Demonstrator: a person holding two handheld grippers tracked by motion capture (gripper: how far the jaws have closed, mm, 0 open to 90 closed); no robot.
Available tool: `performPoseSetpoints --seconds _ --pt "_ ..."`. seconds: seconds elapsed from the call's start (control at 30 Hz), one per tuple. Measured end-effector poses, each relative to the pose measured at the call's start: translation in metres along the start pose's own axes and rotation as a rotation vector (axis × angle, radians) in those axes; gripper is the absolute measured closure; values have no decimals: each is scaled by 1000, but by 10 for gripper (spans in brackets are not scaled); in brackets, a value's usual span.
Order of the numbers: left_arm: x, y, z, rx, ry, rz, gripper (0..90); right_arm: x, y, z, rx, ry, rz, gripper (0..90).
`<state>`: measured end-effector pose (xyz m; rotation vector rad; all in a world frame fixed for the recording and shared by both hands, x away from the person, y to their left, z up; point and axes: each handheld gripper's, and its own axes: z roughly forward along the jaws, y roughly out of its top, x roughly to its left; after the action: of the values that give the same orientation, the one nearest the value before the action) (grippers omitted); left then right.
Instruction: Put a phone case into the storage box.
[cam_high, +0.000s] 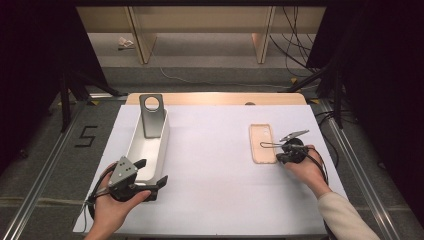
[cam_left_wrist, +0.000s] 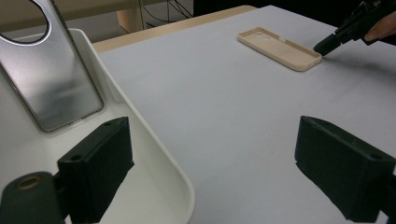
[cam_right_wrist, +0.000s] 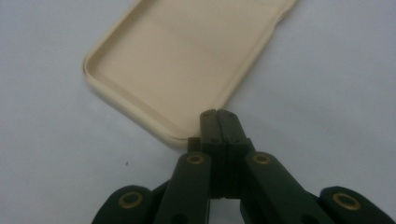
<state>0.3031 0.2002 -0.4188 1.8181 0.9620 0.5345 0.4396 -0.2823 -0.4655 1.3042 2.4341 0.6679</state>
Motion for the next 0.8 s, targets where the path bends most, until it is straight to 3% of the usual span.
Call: performPoseSetpoints --seconds 0.33,0.8 --pt "4 0 4 -18 4 22 108 4 2 1 4 8 -16 900" --pt "11 12 28 -91 -34 71 117 6 3 1 8 14 -24 900"
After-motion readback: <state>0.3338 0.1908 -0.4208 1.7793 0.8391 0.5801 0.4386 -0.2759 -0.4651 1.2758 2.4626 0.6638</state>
